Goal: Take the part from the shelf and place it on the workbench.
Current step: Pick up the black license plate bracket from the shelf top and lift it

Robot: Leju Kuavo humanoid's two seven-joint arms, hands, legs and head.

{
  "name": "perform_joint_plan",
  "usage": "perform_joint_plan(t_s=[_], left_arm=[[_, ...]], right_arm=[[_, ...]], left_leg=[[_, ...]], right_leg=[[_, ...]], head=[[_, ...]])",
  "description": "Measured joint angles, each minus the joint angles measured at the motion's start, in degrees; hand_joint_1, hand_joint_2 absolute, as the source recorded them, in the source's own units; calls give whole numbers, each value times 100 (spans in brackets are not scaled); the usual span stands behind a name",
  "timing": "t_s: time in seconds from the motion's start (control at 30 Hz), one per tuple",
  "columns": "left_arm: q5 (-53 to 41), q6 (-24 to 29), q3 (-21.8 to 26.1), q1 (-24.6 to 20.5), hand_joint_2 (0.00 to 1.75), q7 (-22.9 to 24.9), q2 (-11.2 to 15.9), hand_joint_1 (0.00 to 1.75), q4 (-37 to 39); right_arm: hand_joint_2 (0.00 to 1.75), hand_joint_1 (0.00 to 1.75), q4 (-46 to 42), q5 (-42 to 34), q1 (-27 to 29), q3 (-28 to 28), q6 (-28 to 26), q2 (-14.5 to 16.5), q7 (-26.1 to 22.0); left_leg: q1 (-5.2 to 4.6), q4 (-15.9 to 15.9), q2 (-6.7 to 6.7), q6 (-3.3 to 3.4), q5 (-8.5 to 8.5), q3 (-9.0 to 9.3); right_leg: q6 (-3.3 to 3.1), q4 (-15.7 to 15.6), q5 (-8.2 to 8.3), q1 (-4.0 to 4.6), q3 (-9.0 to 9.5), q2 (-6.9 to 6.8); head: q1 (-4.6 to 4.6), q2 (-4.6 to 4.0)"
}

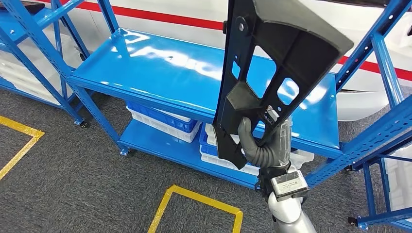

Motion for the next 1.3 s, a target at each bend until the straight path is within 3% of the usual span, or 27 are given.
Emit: perform_joint_plan(t_s=[0.07, 0.1, 0.17, 0.2, 0.27, 0.33, 0.37, 0.4, 0.43, 0.47, 0.53, 0.6, 0.63, 0.7, 0.73, 0.8, 0.87, 0.9, 0.93, 0.97, 1.03, 1.1, 1.17, 1.23, 1.3], left_arm=[[-14, -1, 7, -8, 175, 1, -6, 0, -1], [-19, -1, 9, -13, 175, 1, -7, 0, -2], [-24, -1, 12, -17, 175, 1, -7, 0, -2], [-26, -1, 13, -17, 175, 2, -6, 0, -2], [-30, -4, 15, -16, 175, 5, -7, 0, -2], [-41, -10, 15, -20, 175, 8, -12, 0, -2], [-49, -13, 15, -23, 175, 8, -14, 0, -2], [-57, -15, 15, -26, 175, 9, -14, 0, -2], [-65, -19, 15, -28, 175, 9, -14, 0, -2], [-71, -25, 16, -30, 175, 9, -14, 0, -2], [-79, -36, 16, -44, 175, 3, -14, 0, -7], [-84, -44, 15, -68, 175, -20, -13, 0, -19], [-86, -48, 16, -74, 175, -32, -13, 0, -25], [-87, -51, 16, -75, 175, -44, -16, 0, -27], [-87, -52, 18, -74, 175, -45, -17, 0, -27], [-87, -53, 20, -75, 175, -47, -21, 0, -30], [-87, -53, 25, -70, 175, -48, -20, 0, -32], [-87, -53, 29, -66, 175, -48, -21, 0, -32], [-87, -54, 32, -62, 175, -48, -22, 0, -32], [-87, -57, 34, -59, 175, -48, -25, 0, -32], [-88, -65, 37, -62, 175, -48, -30, 0, -32], [-89, -69, 38, -74, 175, -48, -32, 0, -33], [-89, -68, 39, -72, 175, -47, -32, 0, -34], [-90, -64, 44, -59, 175, -51, -21, 0, -34], [-108, -60, 48, -49, 175, -82, -9, 0, -34]], right_arm=[[175, 175, -1, 71, 2, -3, 3, 9, 9], [175, 175, -2, 104, 4, -5, 4, 16, 15], [175, 175, -1, 148, 11, -8, 8, 32, 22], [175, 175, -1, 162, 11, -9, 12, 39, 25], [175, 175, 1, 192, 12, -9, 19, 64, 28], [175, 175, 1, 215, 15, -9, 23, 88, 29], [175, 175, 1, 228, 19, -9, 25, 93, 30], [175, 175, 1, 244, 27, -9, 26, 93, 29], [175, 175, 1, 263, 37, -9, 28, 93, 29], [175, 175, 0, 284, 45, -10, 31, 93, 30], [175, 175, -2, 317, 52, -10, 38, 97, 30], [175, 175, -4, 360, 51, -13, 47, 103, 30], [175, 175, -4, 382, 51, -13, 53, 110, 29], [175, 175, -4, 408, 53, -13, 66, 124, 29], [175, 175, -4, 413, 53, -14, 70, 128, 30], [175, 175, -5, 415, 60, -18, 74, 126, 30], [175, 175, -5, 417, 83, -19, 77, 121, 30], [175, 175, -4, 418, 94, -19, 80, 119, 30], [175, 175, -3, 421, 101, -19, 84, 117, 30], [175, 175, -2, 429, 104, -19, 91, 116, 29], [175, 175, -2, 461, 98, -17, 103, 117, 32], [175, 175, -4, 501, 88, -13, 108, 122, 46], [175, 175, -9, 533, 89, -11, 110, 127, 76], [175, 175, -26, 559, 92, -8, 112, 135, 97], [175, 175, -57, 578, 97, 10, 102, 144, 97]], left_leg=[[-10, 43, -7, -65, 91, -100], [-14, 57, -10, -95, 133, -125], [3, 66, -14, -154, 203, -151], [20, 100, -20, -182, 160, -181], [52, 429, -32, -246, -239, -311], [71, 1120, -36, -302, -831, -488], [79, 1454, -36, -322, -992, -542], [87, 1665, -36, -330, -1021, -533], [91, 1680, -35, -326, -925, -425], [94, 1487, -35, -309, -774, -217], [84, 686, -34, -246, -601, 412], [49, 41, -30, -180, -674, 840], [22, -97, -29, -147, -715, 906], [4, -169, -19, -55, -645, 855], [9, -196, -9, 0, -586, 817], [26, -232, 13, 74, -467, 713], [24, -224, 16, 86, -382, 600], [23, -220, 9, 75, -347, 552], [24, -215, -8, 57, -318, 513], [26, -209, -31, 38, -296, 495], [31, -164, -88, -2, -270, 466], [17, -91, -141, -57, -241, 384], [18, -64, -194, -132, -197, 307], [42, -26, -221, -195, -214, 265], [63, 367, -165, -250, -469, 73]], right_leg=[[-28, -790, -47, 17, 535, 12], [-69, -1014, -107, 32, 652, 18], [-164, -1097, -97, 33, 633, 18], [-227, -1098, -55, 17, 596, 10], [-370, -1104, 59, -15, 511, -13], [-433, -1095, 187, 8, 388, -22], [-433, -1088, 249, 21, 314, -24], [-428, -1081, 308, 32, 236, -24], [-417, -1077, 362, 41, 160, -23], [-405, -1074, 408, 48, 95, -22], [-370, -1070, 492, 67, 3, -20], [-307, -1068, 563, 83, -33, -34], [-269, -1072, 599, 83, -43, -45], [-194, -1061, 643, 73, -88, -58], [-187, -972, 585, 72, -151, -52], [-222, -427, 250, 65, -408, -29], [-237, 366, -144, 41, -698, -13], [-211, 595, -238, 29, -744, -10], [-166, 598, -245, 15, -668, -8], [-115, 378, -178, -1, -484, -1], [-35, -490, 41, -39, 70, 112], [-45, -1044, 157, -52, 374, 220], [-101, -1087, 175, -22, 371, 195], [-169, -1100, 209, -47, 363, 126], [-269, -1125, 247, -85, 359, 35]], head=[[-5, 0], [-8, 1], [-11, 1], [-13, 1], [-28, 1], [-43, 1], [-45, 1], [-45, 0], [-45, 0], [-45, 0], [-45, 0], [-38, 1], [-36, 1], [-37, 0], [-33, 0], [-22, 1], [-16, 1], [-15, 0], [-14, 0], [-14, 1], [-9, 0], [-12, 1], [-20, 2], [-20, 2], [-50, 1]])
